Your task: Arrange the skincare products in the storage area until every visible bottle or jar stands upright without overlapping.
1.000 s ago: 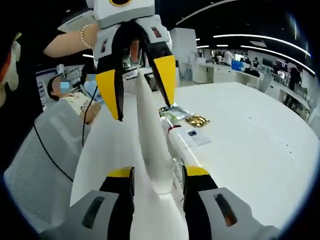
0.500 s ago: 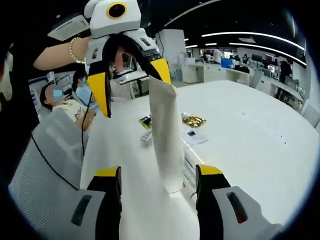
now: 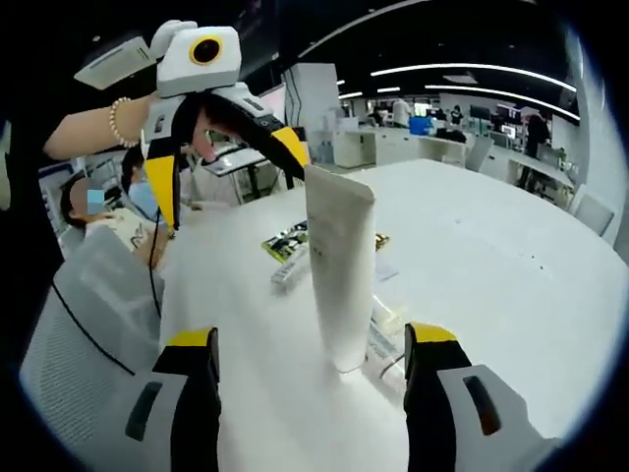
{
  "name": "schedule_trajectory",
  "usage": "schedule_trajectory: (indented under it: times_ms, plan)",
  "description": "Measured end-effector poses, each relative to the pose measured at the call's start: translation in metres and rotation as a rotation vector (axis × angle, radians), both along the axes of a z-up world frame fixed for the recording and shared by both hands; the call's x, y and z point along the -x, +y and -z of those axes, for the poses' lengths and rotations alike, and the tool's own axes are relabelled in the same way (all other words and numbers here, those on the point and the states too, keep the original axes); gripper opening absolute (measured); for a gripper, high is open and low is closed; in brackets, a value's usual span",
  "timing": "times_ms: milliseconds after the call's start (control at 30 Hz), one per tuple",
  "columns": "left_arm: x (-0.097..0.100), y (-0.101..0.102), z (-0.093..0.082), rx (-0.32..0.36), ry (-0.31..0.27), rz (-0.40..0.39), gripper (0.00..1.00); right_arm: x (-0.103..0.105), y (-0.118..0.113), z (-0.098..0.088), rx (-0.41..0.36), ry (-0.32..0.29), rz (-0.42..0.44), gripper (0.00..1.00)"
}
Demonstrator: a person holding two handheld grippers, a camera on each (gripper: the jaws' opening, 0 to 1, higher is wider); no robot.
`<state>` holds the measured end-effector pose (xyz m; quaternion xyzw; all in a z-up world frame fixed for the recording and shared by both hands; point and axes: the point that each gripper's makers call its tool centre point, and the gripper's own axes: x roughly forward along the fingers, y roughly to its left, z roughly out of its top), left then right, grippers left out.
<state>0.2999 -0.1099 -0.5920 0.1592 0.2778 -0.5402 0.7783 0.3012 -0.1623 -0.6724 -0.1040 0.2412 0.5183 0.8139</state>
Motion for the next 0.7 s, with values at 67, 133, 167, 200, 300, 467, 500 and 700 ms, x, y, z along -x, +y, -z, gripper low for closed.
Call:
schedule_trajectory:
  times_ms: [67, 133, 167, 200, 300, 467, 500, 700]
  plan:
    - [0.003, 0.003, -0.003, 0.030, 0.009, -0.037, 0.63, 0.001, -0.002, -0.001, 0.003, -0.006, 0.015, 0.80]
    - [0.005, 0.008, -0.003, 0.039, 0.018, -0.060, 0.65, 0.000, -0.003, -0.004, -0.003, -0.015, 0.034, 0.82]
    - [0.006, 0.013, -0.002, 0.045, 0.021, -0.073, 0.65, 0.000, -0.004, -0.005, -0.006, -0.019, 0.043, 0.82]
    - [0.008, 0.015, -0.002, 0.049, 0.023, -0.081, 0.65, 0.003, -0.003, -0.007, -0.009, -0.023, 0.051, 0.82]
    - [0.011, 0.022, 0.000, 0.057, 0.029, -0.106, 0.67, 0.008, -0.002, -0.013, -0.025, -0.035, 0.079, 0.85]
    - [0.019, 0.036, 0.001, 0.067, 0.033, -0.163, 0.70, 0.014, -0.004, -0.018, -0.032, -0.049, 0.119, 0.87]
    - [0.020, 0.039, 0.001, 0.072, 0.036, -0.174, 0.71, 0.016, -0.005, -0.020, -0.038, -0.049, 0.129, 0.88]
    - [0.028, 0.056, 0.005, 0.100, 0.051, -0.253, 0.74, 0.026, -0.004, -0.022, -0.052, -0.046, 0.161, 0.91]
